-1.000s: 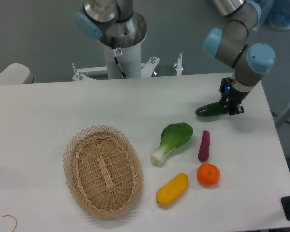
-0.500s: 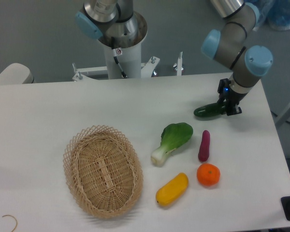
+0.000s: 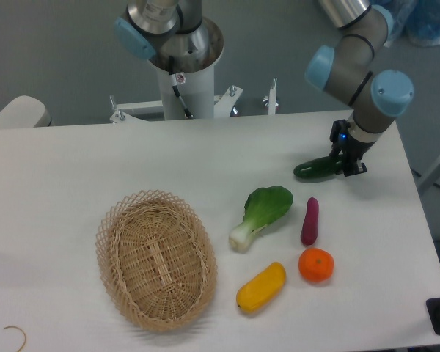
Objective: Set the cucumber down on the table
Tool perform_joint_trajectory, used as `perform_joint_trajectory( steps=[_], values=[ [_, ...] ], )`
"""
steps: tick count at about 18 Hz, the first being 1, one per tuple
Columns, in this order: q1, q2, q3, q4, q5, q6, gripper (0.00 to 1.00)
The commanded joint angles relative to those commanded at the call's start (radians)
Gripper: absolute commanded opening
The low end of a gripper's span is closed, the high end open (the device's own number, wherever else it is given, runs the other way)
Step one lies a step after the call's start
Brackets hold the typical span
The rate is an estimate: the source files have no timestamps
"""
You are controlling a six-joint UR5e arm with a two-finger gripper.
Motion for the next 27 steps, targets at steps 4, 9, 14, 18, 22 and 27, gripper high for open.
perform_joint_trajectory(
  steps=[4,9,14,18,22,27],
  values=[
    [-0.002,0.008,0.008,0.063,-0.005,0.002,1.0],
    [-0.044,0.04,0.077,0.101,-0.049,-0.089,1.0],
    [-0.121,0.115,0.169,0.066,-0.135,-0.334,1.0],
    [-0.202,0.149,0.279,-0.084,-0.129,-0.524,1.0],
    [-0.216,0.192,0.359,-0.225,-0.126,-0.542,1.0],
    [-0.147,0.201,0.434,-0.34,-0.106,-0.48,1.0]
  ],
)
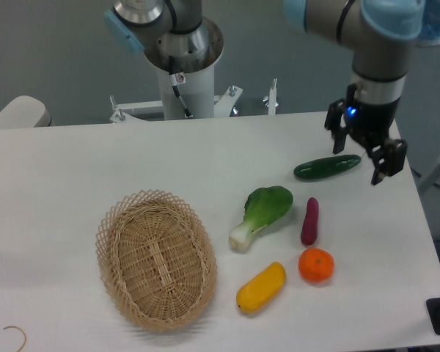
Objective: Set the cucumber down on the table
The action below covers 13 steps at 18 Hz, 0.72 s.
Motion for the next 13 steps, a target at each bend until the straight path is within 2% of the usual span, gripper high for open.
perform_joint_trajectory(
  steps=[6,13],
  values=[
    [0.083,0.0,0.002,-0.017,0.017,0.258,1.0],
    [0.091,0.008,-0.005,-0.017,0.012,0.26,1.0]
  ],
)
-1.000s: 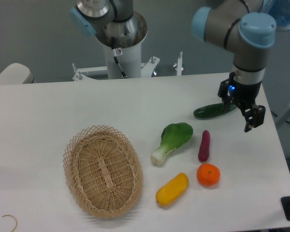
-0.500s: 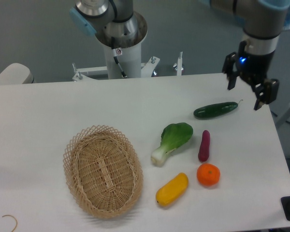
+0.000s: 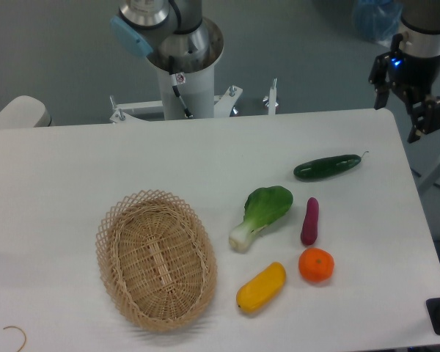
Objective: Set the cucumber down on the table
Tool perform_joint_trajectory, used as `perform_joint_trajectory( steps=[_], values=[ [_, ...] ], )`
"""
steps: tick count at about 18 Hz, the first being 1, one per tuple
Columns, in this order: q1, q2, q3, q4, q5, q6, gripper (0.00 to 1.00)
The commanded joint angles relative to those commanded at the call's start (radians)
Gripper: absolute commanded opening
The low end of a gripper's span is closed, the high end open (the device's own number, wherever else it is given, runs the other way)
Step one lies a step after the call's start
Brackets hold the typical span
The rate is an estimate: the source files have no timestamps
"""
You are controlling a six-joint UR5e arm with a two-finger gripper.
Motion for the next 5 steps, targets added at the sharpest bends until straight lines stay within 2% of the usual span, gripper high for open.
perform_joint_trajectory(
  steps=[5],
  values=[
    [-0.008,0.0,-0.005,0.003,-0.003,-0.002,1.0]
  ],
)
